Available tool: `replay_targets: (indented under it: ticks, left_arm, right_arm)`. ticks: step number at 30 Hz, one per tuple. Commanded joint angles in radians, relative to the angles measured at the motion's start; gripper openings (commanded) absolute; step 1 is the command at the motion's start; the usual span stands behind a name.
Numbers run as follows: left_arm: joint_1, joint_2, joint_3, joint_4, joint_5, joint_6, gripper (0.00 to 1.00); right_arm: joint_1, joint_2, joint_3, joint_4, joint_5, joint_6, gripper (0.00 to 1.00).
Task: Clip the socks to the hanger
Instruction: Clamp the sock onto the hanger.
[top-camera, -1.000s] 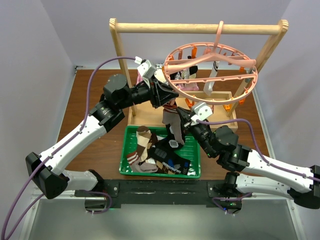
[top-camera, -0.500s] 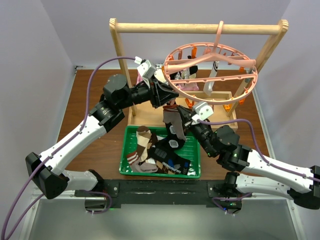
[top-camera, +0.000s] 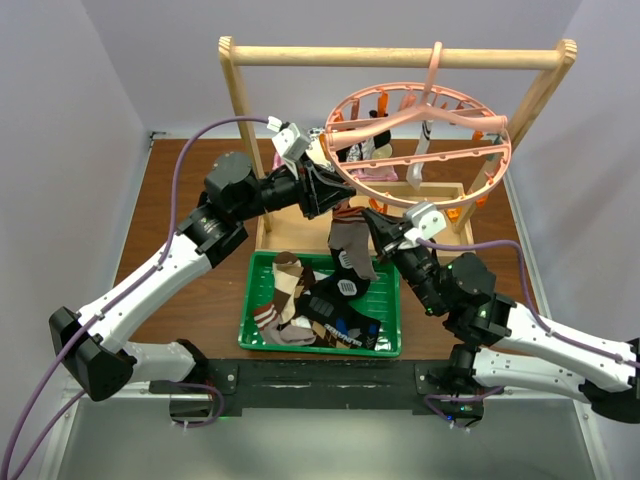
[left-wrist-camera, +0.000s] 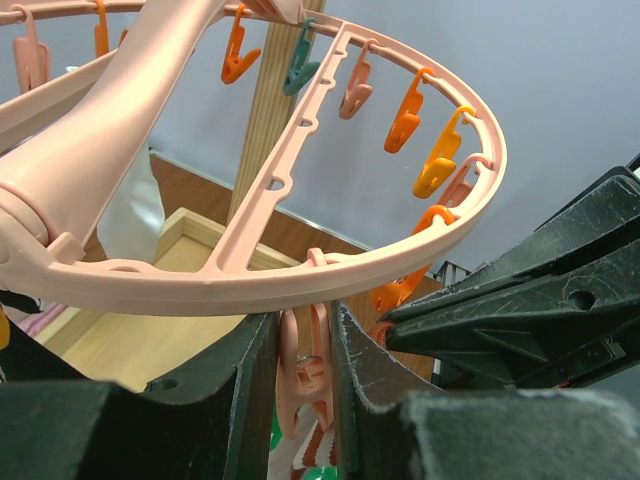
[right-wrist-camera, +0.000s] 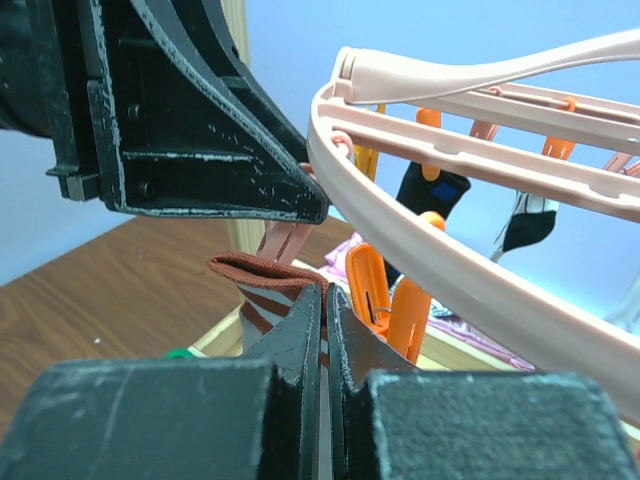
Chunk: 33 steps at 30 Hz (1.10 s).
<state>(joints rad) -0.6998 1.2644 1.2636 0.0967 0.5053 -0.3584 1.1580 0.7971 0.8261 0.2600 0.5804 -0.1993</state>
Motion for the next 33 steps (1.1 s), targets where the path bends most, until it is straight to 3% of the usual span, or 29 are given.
replay_targets:
  ticks: [1,33]
  left_arm:
    - [0.003,-0.03,-0.009,0.015,0.05,-0.008,0.0]
    - [0.003,-0.037,-0.018,0.026,0.053,-0.013,0.0]
  right_arm:
    - [-0.004,0.011,0.028,0.062,-0.014,0.017,0.0]
    - [-0.004,0.09,-0.005,0.09,-0.045,0.057,0.0]
